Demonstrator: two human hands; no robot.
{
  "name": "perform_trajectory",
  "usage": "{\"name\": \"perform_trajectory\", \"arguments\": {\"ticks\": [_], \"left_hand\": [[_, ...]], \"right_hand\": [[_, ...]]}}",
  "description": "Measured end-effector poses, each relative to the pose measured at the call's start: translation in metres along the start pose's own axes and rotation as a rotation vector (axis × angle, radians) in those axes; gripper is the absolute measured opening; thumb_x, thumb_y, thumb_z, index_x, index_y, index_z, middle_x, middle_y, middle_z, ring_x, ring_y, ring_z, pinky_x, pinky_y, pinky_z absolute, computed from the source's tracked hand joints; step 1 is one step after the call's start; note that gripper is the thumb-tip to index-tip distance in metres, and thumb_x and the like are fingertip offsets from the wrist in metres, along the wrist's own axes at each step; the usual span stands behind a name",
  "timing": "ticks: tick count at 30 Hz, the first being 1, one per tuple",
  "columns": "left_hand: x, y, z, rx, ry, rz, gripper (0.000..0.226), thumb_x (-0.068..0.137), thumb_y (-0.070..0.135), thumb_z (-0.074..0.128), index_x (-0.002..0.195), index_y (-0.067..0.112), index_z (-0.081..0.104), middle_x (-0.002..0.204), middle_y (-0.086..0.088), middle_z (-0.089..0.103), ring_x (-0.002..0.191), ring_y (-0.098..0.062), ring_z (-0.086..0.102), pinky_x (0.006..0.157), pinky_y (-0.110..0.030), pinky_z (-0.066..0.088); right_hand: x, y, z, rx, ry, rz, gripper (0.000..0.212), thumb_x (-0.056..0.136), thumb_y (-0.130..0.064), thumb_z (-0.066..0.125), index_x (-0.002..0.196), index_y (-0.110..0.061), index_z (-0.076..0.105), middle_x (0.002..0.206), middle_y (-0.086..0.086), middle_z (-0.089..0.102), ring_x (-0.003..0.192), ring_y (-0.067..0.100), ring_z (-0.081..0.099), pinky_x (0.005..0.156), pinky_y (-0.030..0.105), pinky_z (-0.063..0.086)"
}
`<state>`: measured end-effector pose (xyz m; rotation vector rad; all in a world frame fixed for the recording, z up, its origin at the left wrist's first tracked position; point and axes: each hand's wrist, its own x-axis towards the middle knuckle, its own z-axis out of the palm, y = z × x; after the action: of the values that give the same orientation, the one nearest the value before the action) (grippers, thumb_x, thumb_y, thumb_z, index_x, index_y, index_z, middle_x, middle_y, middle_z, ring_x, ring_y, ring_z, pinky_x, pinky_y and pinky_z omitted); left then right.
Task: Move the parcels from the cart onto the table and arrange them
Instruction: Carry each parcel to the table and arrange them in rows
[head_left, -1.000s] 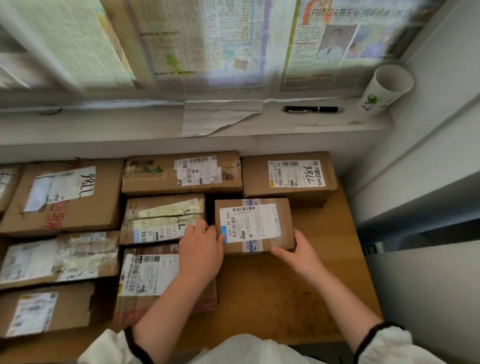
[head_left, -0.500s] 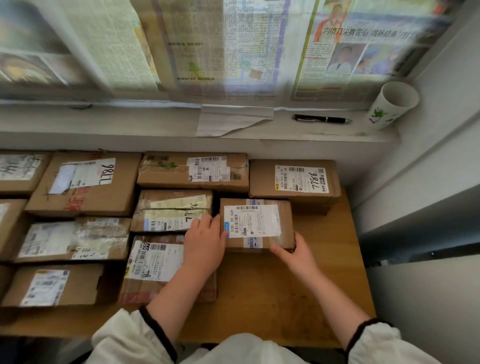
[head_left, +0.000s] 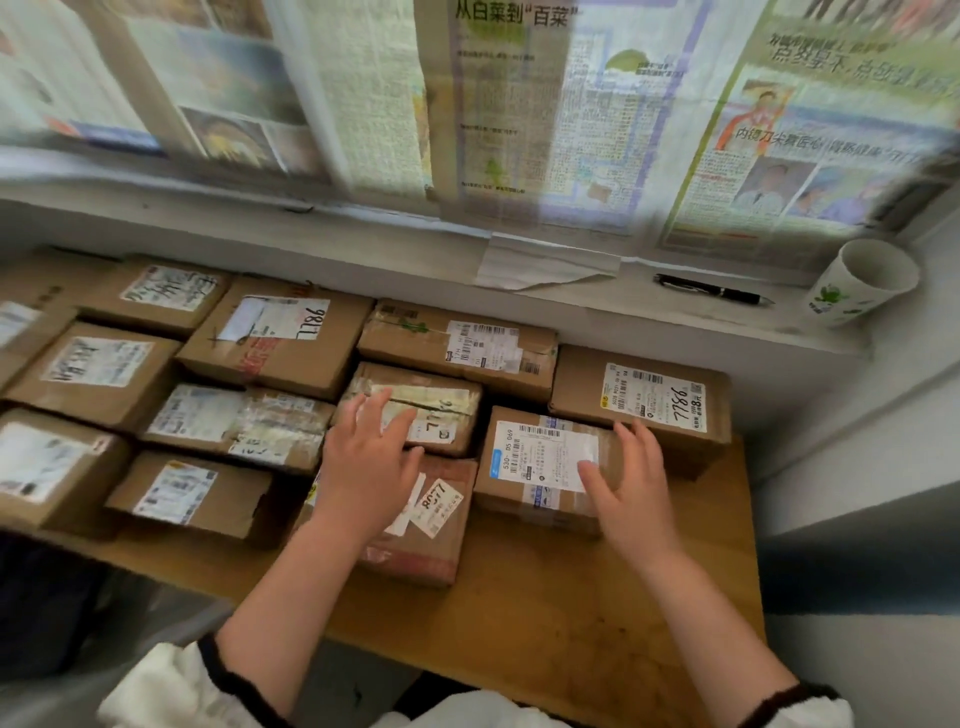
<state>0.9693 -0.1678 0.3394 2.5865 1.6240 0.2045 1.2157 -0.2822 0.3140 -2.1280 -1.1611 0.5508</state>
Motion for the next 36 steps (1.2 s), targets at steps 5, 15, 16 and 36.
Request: {"name": "perform_trajectory", "arguments": {"ticks": [5, 15, 16, 36], "left_hand": [[0.002, -0.049, -0.029, 0.144, -0.053, -0.124, 0.064, 0.093, 0.051, 0.039, 0.148, 0.025, 0.021, 0.158, -0.008, 0.007, 0.144, -0.032, 0.002, 0.113, -0.054, 0.017], [-0.058, -0.168, -0.092, 0.227, 0.106, -0.341, 0.074, 0.09, 0.056, 0.041, 0.149, 0.032, 0.004, 0.151, -0.001, -0.03, 0.14, -0.034, -0.021, 0.109, -0.063, 0.007], [-0.071, -0.187, -0.101, 0.234, 0.111, -0.369, 0.075, 0.09, 0.056, 0.042, 0.148, 0.033, 0.002, 0.15, -0.001, -0.031, 0.14, -0.035, -0.021, 0.109, -0.063, 0.008], [-0.354, -0.491, -0.167, 0.186, 0.226, -1.022, 0.07, 0.089, 0.047, 0.051, 0.148, 0.032, 0.017, 0.157, -0.003, -0.006, 0.143, -0.031, -0.004, 0.11, -0.058, 0.015]], "right_hand": [[0.028, -0.05, -0.001, -0.438, 0.001, -0.336, 0.061, 0.09, -0.05, 0.05, 0.144, -0.027, 0.033, 0.159, 0.005, -0.002, 0.145, 0.03, -0.008, 0.113, 0.046, -0.002], [0.013, -0.229, 0.083, -0.639, -0.169, -0.763, 0.064, 0.09, -0.054, 0.047, 0.146, -0.039, 0.02, 0.154, -0.005, -0.023, 0.14, 0.031, -0.026, 0.108, 0.054, -0.013], [0.005, -0.246, 0.094, -0.641, -0.173, -0.782, 0.065, 0.089, -0.055, 0.047, 0.146, -0.039, 0.02, 0.154, -0.005, -0.022, 0.14, 0.031, -0.025, 0.107, 0.053, -0.014], [-0.199, -0.519, 0.389, -0.356, -0.536, -1.123, 0.067, 0.087, -0.054, 0.052, 0.146, -0.039, 0.022, 0.158, -0.003, -0.003, 0.144, 0.028, -0.013, 0.112, 0.055, -0.001]]}}
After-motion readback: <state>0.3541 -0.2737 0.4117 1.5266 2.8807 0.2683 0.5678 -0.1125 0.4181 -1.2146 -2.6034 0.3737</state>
